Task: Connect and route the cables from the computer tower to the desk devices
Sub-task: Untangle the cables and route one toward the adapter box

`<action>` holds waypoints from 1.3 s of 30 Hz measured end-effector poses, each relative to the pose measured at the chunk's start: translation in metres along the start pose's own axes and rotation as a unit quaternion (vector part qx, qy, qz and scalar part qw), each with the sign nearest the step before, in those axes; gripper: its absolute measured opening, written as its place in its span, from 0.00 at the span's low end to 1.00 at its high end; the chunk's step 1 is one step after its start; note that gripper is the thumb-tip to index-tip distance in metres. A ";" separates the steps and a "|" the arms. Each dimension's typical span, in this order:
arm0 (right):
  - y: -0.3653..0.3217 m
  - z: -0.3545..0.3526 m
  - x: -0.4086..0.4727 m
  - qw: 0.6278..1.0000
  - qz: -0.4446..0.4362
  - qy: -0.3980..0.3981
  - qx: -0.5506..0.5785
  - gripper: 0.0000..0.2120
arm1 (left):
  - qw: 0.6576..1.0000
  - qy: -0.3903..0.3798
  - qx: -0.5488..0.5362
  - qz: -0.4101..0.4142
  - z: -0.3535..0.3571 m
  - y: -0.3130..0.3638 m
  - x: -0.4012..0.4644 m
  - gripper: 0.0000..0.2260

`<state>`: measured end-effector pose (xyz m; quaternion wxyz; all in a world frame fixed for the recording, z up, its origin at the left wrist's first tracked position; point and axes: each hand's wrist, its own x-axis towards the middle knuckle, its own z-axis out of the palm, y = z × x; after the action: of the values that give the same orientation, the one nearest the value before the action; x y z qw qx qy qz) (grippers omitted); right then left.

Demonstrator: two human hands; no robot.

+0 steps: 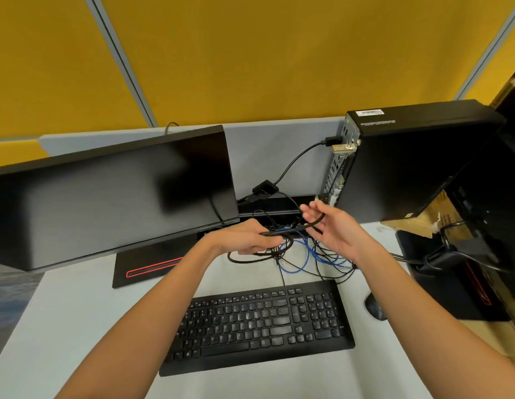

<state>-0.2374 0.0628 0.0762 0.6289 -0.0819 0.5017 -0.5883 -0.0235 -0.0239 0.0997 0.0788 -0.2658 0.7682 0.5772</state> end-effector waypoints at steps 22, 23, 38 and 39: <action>0.014 0.023 0.004 0.928 -0.122 -0.084 -0.341 0.20 | 0.941 0.246 -0.227 0.050 0.012 -0.020 0.031 0.05; 0.013 0.020 0.005 0.930 -0.115 -0.085 -0.339 0.19 | 0.945 0.248 -0.211 0.044 0.011 -0.020 0.032 0.07; 0.031 0.026 0.004 0.660 -0.372 0.075 -0.648 0.28 | 0.957 0.231 -0.159 -0.072 0.020 -0.006 0.039 0.10; 0.035 0.024 0.003 0.608 -0.402 0.087 -0.679 0.30 | 0.957 0.227 -0.162 -0.080 0.020 -0.005 0.041 0.10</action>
<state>-0.1973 0.0588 0.0622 0.0473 -0.6274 0.7262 -0.2770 -0.0596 -0.0195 0.0715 -0.0959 -0.4593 0.6383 0.6103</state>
